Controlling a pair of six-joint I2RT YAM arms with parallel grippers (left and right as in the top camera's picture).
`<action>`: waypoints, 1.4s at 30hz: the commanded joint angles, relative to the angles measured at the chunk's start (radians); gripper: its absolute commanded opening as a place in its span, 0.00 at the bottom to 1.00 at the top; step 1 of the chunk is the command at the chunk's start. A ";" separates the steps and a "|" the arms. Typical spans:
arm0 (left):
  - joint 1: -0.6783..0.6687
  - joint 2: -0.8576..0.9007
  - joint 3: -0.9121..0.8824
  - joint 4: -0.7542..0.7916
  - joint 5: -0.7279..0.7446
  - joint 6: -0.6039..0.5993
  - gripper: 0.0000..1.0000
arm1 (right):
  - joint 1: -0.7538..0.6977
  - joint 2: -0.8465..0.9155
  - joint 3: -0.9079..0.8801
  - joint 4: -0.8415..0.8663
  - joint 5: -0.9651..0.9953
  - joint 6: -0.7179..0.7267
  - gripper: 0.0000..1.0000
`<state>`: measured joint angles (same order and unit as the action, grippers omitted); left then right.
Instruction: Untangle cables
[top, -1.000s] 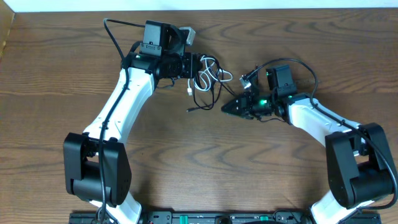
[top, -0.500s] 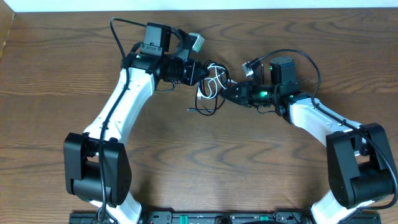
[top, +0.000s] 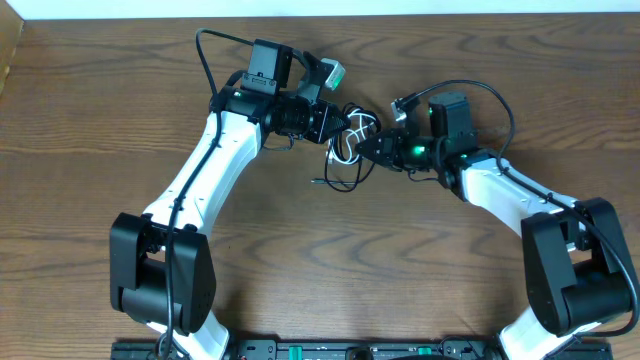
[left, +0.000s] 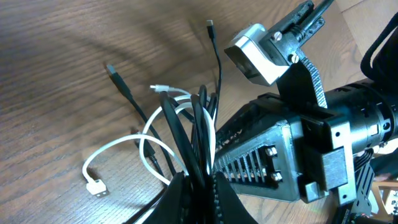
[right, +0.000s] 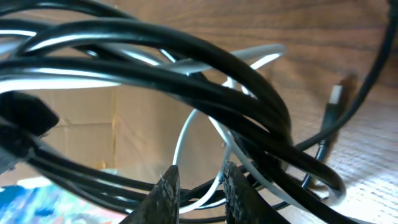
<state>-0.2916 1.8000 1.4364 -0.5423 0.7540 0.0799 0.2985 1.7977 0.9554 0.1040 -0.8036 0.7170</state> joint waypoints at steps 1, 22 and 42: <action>-0.001 0.009 -0.006 0.001 0.021 0.013 0.08 | 0.021 -0.014 0.011 0.001 0.092 0.010 0.21; -0.001 0.010 -0.006 0.001 0.021 0.012 0.08 | 0.115 -0.012 0.011 -0.037 0.390 0.039 0.19; -0.073 0.009 -0.006 0.002 0.023 -0.055 0.08 | 0.130 -0.012 0.011 -0.037 0.394 0.075 0.17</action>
<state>-0.3519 1.8107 1.4326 -0.5430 0.7544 0.0265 0.4244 1.7977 0.9600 0.0700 -0.4278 0.7811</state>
